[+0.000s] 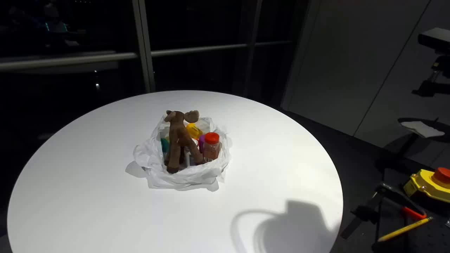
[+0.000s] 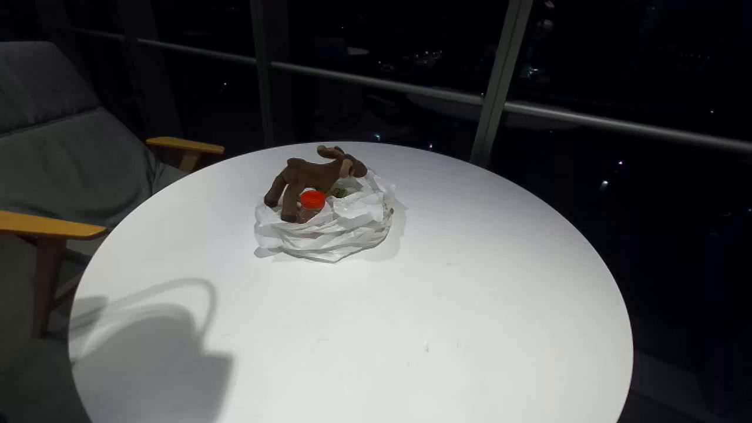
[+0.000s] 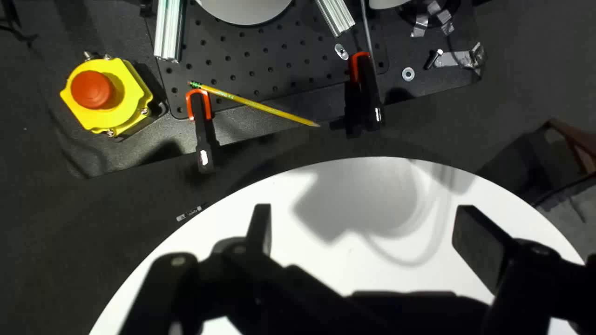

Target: Remove the deer toy and containers from the white plastic bag and place them on the table

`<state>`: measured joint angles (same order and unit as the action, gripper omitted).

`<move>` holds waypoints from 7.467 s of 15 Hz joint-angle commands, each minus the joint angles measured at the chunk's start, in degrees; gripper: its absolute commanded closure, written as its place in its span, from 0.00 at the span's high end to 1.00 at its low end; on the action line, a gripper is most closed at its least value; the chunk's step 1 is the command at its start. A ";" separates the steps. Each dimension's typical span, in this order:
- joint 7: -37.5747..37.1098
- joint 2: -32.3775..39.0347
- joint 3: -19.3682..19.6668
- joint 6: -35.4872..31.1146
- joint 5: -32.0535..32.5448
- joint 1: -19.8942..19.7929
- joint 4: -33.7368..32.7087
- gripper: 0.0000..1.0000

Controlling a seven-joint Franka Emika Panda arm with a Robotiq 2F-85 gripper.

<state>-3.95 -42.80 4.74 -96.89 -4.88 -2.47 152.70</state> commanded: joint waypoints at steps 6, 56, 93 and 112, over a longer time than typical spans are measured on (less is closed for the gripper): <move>0.50 -0.01 -0.73 0.08 -0.42 -0.87 -0.12 1.00; -33.70 89.23 -1.13 -37.71 13.44 22.78 -66.92 1.00; -60.59 52.54 -2.71 -39.61 44.83 12.54 -11.04 0.03; -31.79 51.94 -10.18 -47.84 7.77 9.64 -20.85 1.00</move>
<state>-45.42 6.92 -3.19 -141.10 12.37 7.73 132.24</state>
